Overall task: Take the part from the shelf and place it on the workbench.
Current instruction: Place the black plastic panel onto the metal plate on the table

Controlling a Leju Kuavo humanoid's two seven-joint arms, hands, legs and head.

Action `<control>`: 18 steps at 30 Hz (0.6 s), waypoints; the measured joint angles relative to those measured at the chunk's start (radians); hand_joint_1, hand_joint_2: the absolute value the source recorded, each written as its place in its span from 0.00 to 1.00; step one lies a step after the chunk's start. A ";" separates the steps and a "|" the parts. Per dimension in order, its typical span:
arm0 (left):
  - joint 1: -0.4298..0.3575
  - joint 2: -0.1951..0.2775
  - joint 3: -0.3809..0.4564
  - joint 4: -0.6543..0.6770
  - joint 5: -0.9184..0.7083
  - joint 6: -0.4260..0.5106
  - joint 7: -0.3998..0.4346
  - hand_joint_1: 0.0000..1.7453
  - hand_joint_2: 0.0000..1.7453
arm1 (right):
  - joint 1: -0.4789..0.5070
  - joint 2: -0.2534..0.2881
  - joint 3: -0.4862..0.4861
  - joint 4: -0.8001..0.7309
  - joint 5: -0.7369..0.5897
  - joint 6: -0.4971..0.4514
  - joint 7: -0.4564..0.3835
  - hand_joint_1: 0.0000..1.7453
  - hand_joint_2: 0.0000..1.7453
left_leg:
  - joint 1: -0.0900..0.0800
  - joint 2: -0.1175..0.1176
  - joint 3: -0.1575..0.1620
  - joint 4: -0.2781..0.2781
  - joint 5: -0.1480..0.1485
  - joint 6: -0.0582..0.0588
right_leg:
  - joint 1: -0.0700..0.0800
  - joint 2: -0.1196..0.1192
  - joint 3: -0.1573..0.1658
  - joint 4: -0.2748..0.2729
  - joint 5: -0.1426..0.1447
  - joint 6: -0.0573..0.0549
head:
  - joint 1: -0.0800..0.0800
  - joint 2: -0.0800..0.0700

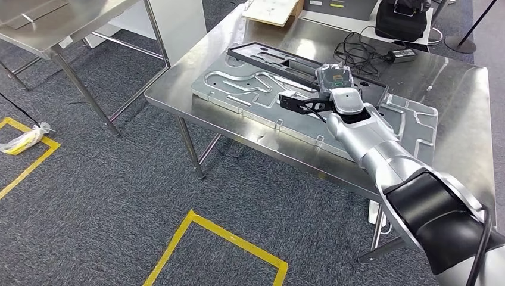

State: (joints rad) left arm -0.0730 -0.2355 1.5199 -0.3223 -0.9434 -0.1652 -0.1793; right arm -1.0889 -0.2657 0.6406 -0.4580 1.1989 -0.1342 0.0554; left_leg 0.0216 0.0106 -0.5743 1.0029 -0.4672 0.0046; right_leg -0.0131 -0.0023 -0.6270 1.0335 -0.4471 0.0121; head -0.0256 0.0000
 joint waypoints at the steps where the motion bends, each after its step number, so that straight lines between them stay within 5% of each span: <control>1: 0.000 -0.001 0.000 0.000 0.008 -0.001 0.002 0.00 1.00 | 0.005 0.002 0.000 0.010 -0.004 0.010 0.005 1.00 1.00 | 0.000 0.000 0.000 0.001 0.000 -0.001 | 0.000 0.000 0.000 0.000 0.000 0.000 | 0.000 0.000; 2: -0.001 -0.001 0.000 0.000 0.015 -0.002 0.004 0.00 1.00 | 0.010 0.004 0.001 0.019 -0.007 0.021 0.010 1.00 1.00 | 0.000 0.000 0.000 0.002 -0.001 -0.001 | 0.000 0.000 0.001 0.000 0.000 0.000 | 0.000 0.000; 6: -0.002 -0.004 0.002 0.000 0.033 -0.005 0.016 0.00 1.00 | 0.042 0.011 0.001 0.058 -0.026 0.095 0.048 0.00 0.00 | -0.001 0.000 -0.001 0.004 -0.002 -0.002 | -0.001 0.000 0.002 -0.001 0.000 0.000 | 0.000 0.000; 14: -0.003 -0.004 0.002 0.000 0.035 -0.003 0.020 0.00 1.00 | 0.091 0.012 -0.001 0.109 -0.049 0.155 0.088 0.00 0.00 | -0.002 0.001 -0.001 0.008 -0.005 -0.001 | -0.001 0.002 0.002 -0.001 0.000 0.001 | 0.000 0.000; 18: -0.003 -0.004 0.002 0.000 0.053 -0.002 0.027 0.00 0.00 | 0.094 0.008 -0.010 0.119 -0.059 0.176 0.105 0.00 0.00 | -0.001 0.002 0.002 0.009 -0.006 -0.001 | -0.001 0.002 0.005 -0.001 0.000 0.001 | 0.000 0.000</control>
State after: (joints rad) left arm -0.0761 -0.2394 1.5218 -0.3223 -0.8902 -0.1674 -0.1521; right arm -0.9949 -0.2577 0.6308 -0.3389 1.1403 0.0421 0.1609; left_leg 0.0202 0.0123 -0.5727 1.0114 -0.4727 0.0040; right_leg -0.0140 0.0000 -0.6219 1.0323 -0.4467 0.0128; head -0.0255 0.0000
